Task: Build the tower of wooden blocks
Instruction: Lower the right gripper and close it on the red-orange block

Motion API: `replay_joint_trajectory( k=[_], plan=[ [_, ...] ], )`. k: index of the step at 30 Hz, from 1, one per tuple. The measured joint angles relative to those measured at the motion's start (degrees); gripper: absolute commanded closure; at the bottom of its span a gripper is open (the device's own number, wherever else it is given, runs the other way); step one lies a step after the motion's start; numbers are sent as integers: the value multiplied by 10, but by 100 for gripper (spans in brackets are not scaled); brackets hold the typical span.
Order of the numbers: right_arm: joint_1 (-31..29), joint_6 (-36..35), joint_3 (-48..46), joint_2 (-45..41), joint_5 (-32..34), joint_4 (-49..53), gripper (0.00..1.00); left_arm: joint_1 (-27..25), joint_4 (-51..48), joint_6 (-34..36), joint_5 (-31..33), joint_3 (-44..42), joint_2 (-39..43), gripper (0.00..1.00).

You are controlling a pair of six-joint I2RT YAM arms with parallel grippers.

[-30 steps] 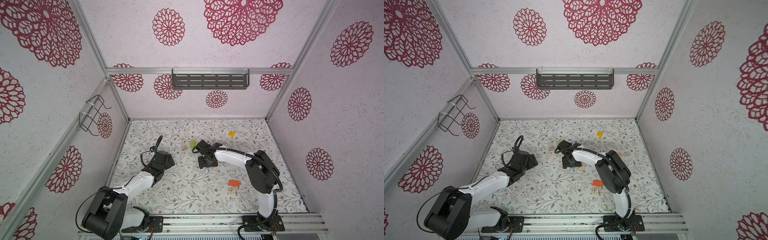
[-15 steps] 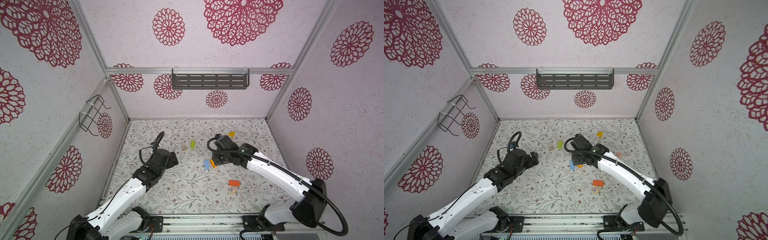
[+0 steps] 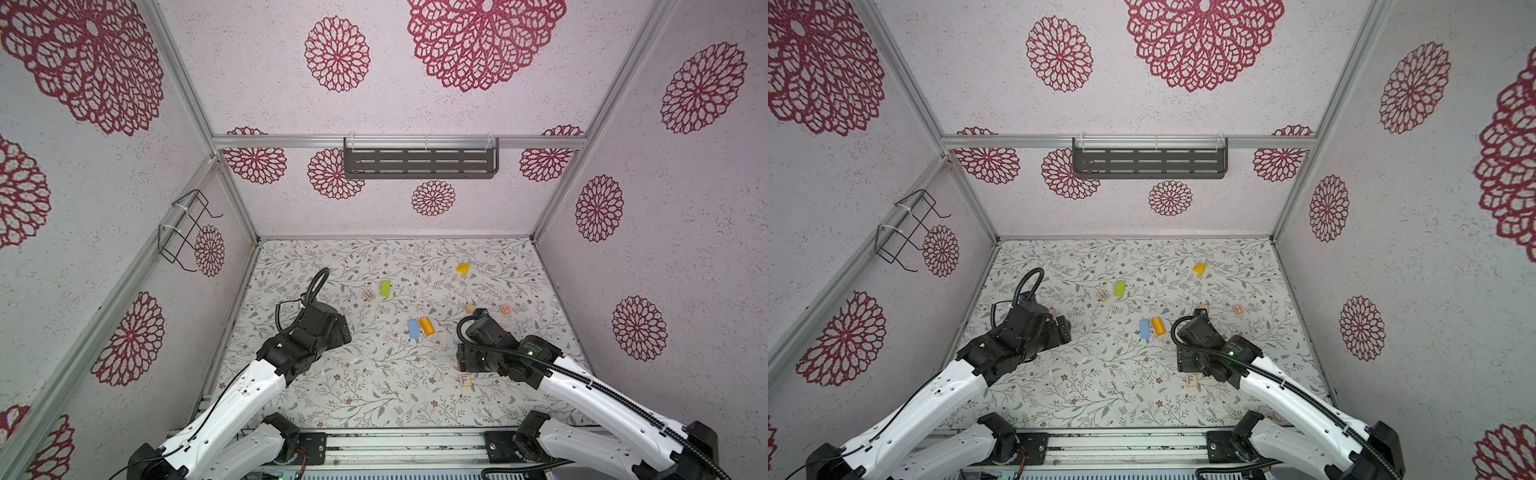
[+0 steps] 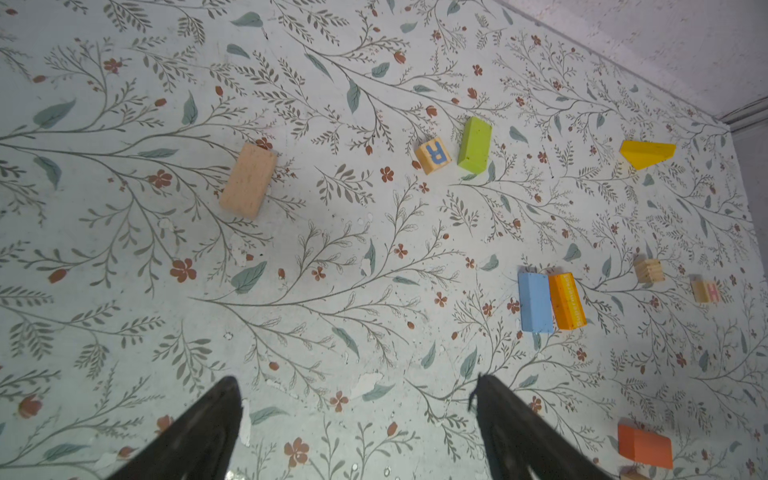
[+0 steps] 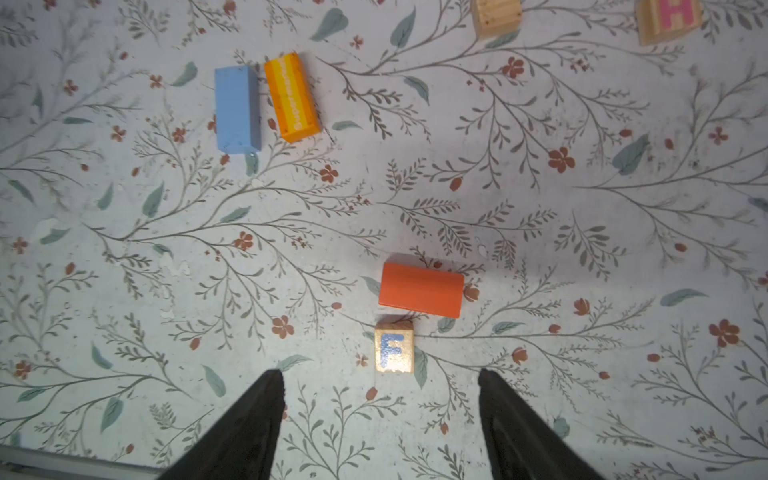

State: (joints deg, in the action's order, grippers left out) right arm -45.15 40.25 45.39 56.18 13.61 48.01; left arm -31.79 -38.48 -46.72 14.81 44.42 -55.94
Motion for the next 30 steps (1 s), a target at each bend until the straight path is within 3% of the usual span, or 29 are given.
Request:
replay_joint_trajectory(
  k=[2,7,16,30],
  plan=[
    [0,8,-3,9,7,1,17,-2,1,0,-5,0,-1,0],
    [13,14,-3,53,22,-5,16,-7,17,4,-10,0,-19,3],
    [106,-18,-41,97,-10,-69,21,-10,73,10,-24,0,-84,3],
    [110,-61,-42,234,-67,-148,19,-13,152,17,-16,-1,-135,3]
  ],
)
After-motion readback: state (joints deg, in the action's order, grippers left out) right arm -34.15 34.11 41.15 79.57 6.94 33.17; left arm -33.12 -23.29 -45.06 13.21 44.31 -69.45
